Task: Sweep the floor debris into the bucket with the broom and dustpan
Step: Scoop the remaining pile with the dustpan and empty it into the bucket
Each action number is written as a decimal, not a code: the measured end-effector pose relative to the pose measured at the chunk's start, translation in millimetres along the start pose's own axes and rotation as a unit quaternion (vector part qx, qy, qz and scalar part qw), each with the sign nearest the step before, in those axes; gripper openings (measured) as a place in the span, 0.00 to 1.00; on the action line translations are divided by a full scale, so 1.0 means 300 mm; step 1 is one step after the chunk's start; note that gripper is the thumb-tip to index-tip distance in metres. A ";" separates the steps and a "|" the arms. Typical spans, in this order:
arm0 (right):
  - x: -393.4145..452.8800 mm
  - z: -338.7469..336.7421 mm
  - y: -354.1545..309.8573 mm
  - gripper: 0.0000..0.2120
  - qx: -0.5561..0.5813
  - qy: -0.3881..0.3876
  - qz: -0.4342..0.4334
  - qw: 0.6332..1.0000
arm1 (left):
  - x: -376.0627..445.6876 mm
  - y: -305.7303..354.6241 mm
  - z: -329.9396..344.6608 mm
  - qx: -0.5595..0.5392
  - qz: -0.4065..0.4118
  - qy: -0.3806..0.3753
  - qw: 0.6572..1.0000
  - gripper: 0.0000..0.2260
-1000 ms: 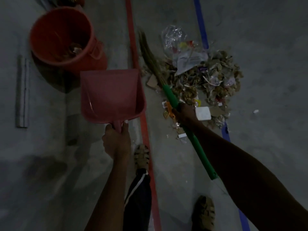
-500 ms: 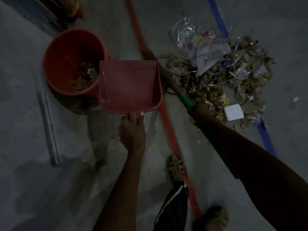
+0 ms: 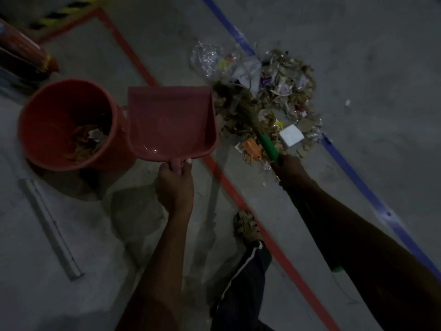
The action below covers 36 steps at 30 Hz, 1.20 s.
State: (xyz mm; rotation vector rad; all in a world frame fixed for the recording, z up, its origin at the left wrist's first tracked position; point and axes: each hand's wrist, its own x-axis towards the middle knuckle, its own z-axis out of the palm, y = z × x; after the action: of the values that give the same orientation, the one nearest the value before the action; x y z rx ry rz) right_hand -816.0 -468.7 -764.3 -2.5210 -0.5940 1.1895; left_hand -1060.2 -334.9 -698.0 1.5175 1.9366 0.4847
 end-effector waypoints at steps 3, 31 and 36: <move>-0.130 -0.015 -0.012 0.12 0.045 0.010 -0.030 0.999 | -0.016 -0.003 -0.065 -0.011 0.004 0.000 1.000 0.19; 0.749 0.095 -0.926 0.12 0.272 -0.028 0.100 0.957 | 0.923 0.288 0.115 0.037 0.077 -0.013 0.996 0.22; 0.698 0.114 -0.712 0.17 0.299 -0.010 0.155 0.941 | 0.887 0.303 0.111 0.045 0.101 -0.038 0.993 0.21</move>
State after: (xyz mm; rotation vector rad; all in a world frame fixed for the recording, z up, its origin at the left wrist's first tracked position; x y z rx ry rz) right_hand -774.0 -178.9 -833.5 -2.1116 0.1678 1.2575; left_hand -1010.0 -58.2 -731.1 1.7743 1.7782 0.4226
